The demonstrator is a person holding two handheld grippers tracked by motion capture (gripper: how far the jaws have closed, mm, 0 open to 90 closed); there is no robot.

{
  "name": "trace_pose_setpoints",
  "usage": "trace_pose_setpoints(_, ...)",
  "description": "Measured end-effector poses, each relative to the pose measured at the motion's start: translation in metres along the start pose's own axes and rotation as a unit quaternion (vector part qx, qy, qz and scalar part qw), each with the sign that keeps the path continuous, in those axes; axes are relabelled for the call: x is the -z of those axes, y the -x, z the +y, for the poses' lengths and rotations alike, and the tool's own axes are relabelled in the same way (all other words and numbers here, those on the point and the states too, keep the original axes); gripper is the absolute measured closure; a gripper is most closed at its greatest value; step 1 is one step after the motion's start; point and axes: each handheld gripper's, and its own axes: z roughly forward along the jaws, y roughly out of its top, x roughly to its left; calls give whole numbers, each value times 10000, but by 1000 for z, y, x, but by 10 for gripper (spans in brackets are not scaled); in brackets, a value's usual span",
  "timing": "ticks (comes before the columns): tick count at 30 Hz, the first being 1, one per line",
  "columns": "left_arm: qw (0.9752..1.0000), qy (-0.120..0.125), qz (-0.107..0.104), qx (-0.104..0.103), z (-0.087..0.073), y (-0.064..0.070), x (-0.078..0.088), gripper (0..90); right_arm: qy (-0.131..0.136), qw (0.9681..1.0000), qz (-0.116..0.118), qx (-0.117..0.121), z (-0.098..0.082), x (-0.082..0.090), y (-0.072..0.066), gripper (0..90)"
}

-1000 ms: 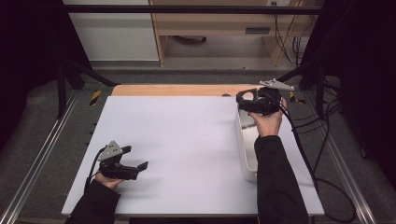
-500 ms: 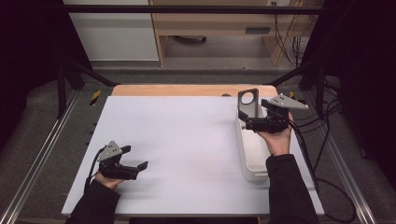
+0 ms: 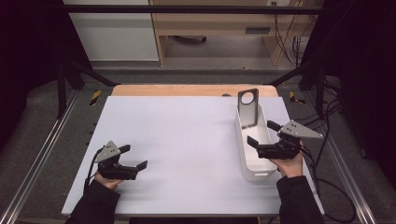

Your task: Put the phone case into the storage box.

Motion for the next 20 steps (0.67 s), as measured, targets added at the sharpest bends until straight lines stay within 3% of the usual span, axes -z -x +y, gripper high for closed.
trace_pose_setpoints(12,9999,99,-44,-29,1,1,3,9,-23,9999,36,-96,-37,31,4,3)
trace_pose_setpoints(20,9999,108,-73,-52,1,2,3,9,-146,9997,-42,-170,-44,32,11,3)
